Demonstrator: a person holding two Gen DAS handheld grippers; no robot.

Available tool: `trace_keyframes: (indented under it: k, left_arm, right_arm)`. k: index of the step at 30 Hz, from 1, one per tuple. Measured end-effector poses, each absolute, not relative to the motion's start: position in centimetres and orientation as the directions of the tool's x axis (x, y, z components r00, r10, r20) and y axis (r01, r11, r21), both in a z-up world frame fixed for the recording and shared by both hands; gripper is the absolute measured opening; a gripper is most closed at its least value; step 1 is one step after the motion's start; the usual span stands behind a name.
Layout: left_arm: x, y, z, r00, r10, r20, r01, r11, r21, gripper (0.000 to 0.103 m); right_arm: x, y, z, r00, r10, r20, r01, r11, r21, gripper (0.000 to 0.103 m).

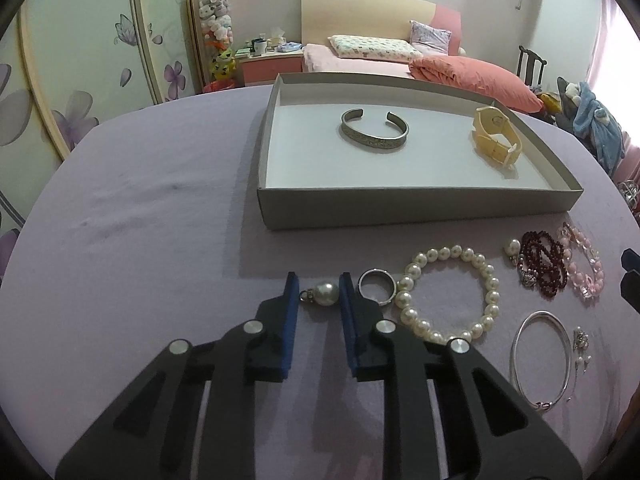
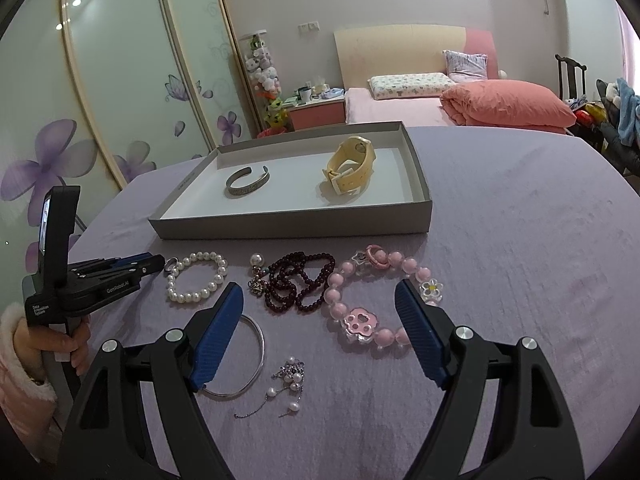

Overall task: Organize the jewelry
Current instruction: 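Grasp the pearl stud earring with the left tool, then grasp the silver dangling earrings with the right tool while the left tool holds the pearl earring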

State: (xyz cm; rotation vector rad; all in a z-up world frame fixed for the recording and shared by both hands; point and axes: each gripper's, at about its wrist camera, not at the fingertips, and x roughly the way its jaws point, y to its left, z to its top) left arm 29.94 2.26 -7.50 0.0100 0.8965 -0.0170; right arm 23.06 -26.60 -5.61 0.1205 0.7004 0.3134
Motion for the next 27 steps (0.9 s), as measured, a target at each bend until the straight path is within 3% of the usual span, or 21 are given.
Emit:
trace_keyframes:
  k: [12,22,27]
  left_arm:
    - [29.9,1.8,-7.5,0.624,0.009,-0.781,0.023,0.999,0.03,0.02]
    - [29.8,3.6,-7.3,0.639,-0.035,-0.769,-0.01,0.998,-0.054,0.016]
    - [29.1,5.1,-6.5,0.67,-0.036,-0.742,-0.035,0.996,-0.08,0.016]
  right_arm:
    - [23.3,-27.1,-5.7,0.715,0.33,-0.617,-0.233,0.944,0.235,0.078]
    - [22.9,-27.1,-6.4,0.679,0.338,-0.652,-0.245,0.941,0.233,0.078]
    - [22.5,-26.9,-7.5,0.624,0.353,-0.698,-0.27,0.935,0.231,0.063]
